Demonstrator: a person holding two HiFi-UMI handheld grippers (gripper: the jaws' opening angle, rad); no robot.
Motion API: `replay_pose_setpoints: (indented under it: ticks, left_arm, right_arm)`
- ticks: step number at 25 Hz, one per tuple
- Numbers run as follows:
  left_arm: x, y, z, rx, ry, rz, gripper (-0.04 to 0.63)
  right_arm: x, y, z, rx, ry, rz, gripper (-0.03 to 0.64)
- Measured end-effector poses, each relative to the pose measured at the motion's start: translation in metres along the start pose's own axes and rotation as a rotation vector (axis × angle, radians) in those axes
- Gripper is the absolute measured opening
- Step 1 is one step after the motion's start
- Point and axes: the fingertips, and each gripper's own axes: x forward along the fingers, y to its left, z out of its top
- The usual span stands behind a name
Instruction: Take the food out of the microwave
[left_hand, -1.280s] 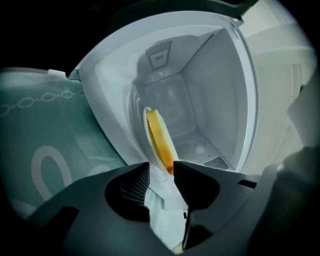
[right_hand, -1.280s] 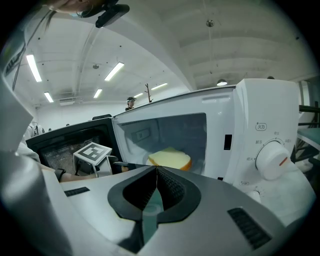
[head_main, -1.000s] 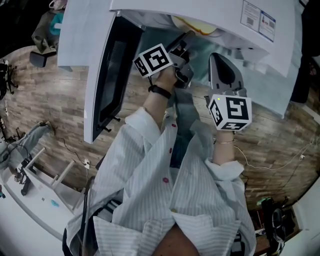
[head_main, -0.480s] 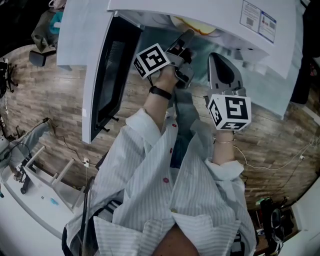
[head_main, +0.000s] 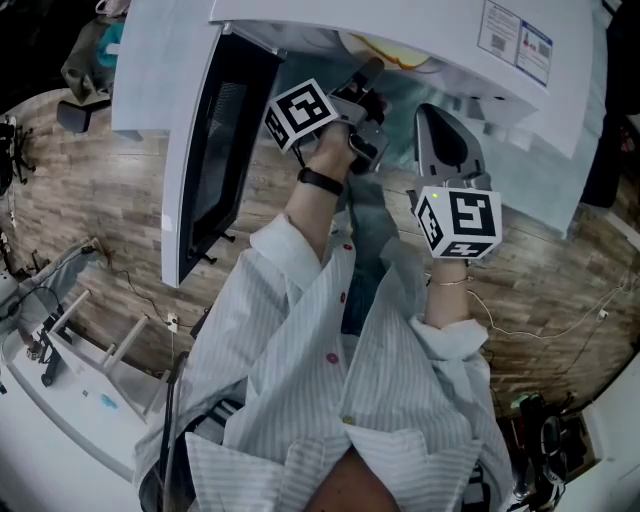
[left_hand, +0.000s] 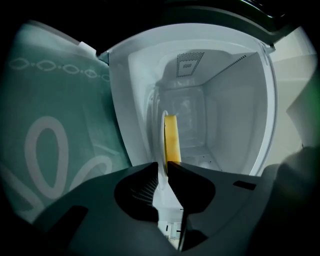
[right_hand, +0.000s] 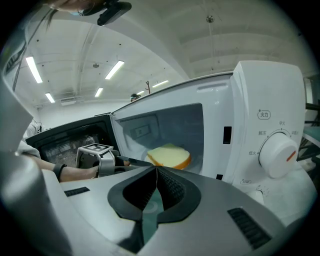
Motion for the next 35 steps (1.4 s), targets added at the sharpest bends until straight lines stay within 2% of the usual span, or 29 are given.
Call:
replay_pose_setpoints:
  ticks: [7, 12, 19, 35]
  left_arm:
    - [0.000, 0.002, 0.000, -0.048, -0.020, -0.010, 0.044]
    - [-0.004, -0.002, 0.000, -0.044, -0.030, -0.021, 0.018]
    - [-0.004, -0.002, 0.000, -0.086, -0.037, -0.017, 0.017]
    - [-0.012, -0.001, -0.002, -0.105, -0.048, -0.008, 0.014]
  right_arm:
    - [0.000, -0.006, -0.005, 0.000, 0.013, -0.007, 0.031]
    - [-0.001, -0.004, -0.004, -0.001, 0.010, -0.002, 0.031]
    - [-0.002, 0.000, -0.005, 0.003, 0.012, 0.003, 0.031]
    - [-0.003, 0.001, -0.004, 0.000, 0.013, -0.007, 0.031]
